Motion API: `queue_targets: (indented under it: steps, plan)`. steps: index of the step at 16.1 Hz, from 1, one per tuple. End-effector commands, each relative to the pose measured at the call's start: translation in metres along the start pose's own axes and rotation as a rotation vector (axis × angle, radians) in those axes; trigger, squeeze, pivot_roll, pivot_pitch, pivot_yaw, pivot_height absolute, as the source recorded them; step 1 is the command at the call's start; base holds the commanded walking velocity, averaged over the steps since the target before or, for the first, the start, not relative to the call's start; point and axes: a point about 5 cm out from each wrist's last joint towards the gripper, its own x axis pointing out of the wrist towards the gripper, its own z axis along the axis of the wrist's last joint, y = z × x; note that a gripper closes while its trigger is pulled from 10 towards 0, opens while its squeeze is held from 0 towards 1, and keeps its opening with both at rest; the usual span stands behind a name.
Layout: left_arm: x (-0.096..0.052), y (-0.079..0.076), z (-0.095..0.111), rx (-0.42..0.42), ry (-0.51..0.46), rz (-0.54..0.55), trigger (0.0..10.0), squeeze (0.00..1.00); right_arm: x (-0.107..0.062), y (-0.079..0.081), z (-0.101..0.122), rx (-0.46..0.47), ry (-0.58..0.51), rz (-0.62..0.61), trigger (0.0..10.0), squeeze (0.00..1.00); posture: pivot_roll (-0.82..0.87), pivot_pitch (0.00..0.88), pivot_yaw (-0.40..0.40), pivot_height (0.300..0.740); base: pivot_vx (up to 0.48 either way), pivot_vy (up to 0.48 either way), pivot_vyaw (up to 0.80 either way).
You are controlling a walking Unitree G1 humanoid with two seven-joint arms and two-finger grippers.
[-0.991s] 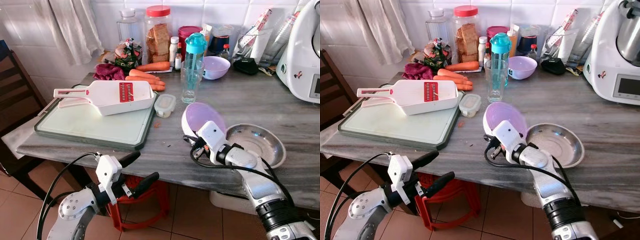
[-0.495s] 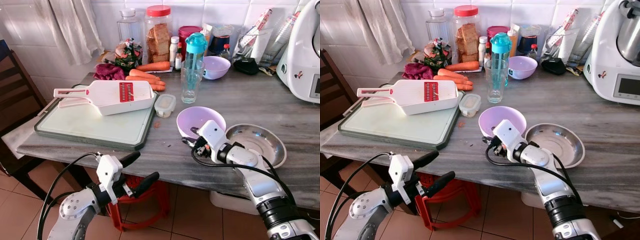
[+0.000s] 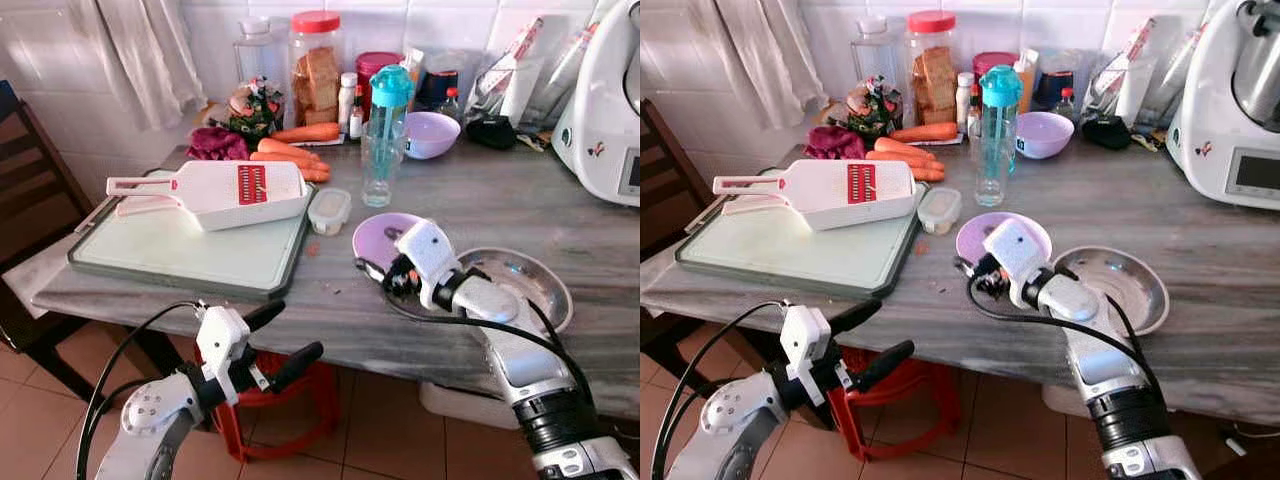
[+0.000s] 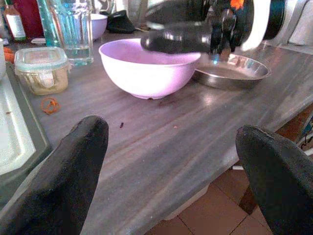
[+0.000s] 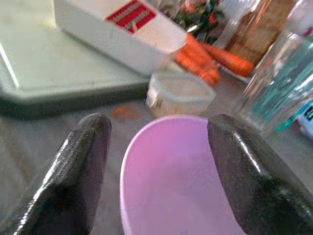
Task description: Setting the table
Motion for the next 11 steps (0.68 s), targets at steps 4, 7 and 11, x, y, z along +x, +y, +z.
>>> queue_targets:
  steps: [4,7,11]
  plan:
    - [0.003,0.0,0.009,0.012,-0.015,0.008,10.0,0.0,-0.021,-0.005,0.014,-0.023,-0.056,-0.18,10.0,1.0,0.01,0.0,0.063,0.74,0.0,0.0,0.0]
    - [0.003,0.003,0.012,0.021,-0.027,0.036,10.0,0.0,-0.051,-0.013,0.01,-0.011,-0.049,-0.449,10.0,1.0,0.0,0.0,0.072,0.74,0.0,0.0,0.0]
    - [0.004,0.006,0.005,0.019,-0.011,0.021,10.0,0.0,-0.085,-0.03,-0.003,-0.026,0.031,-0.703,10.0,1.0,-0.03,0.0,0.087,0.74,0.0,0.0,0.0]
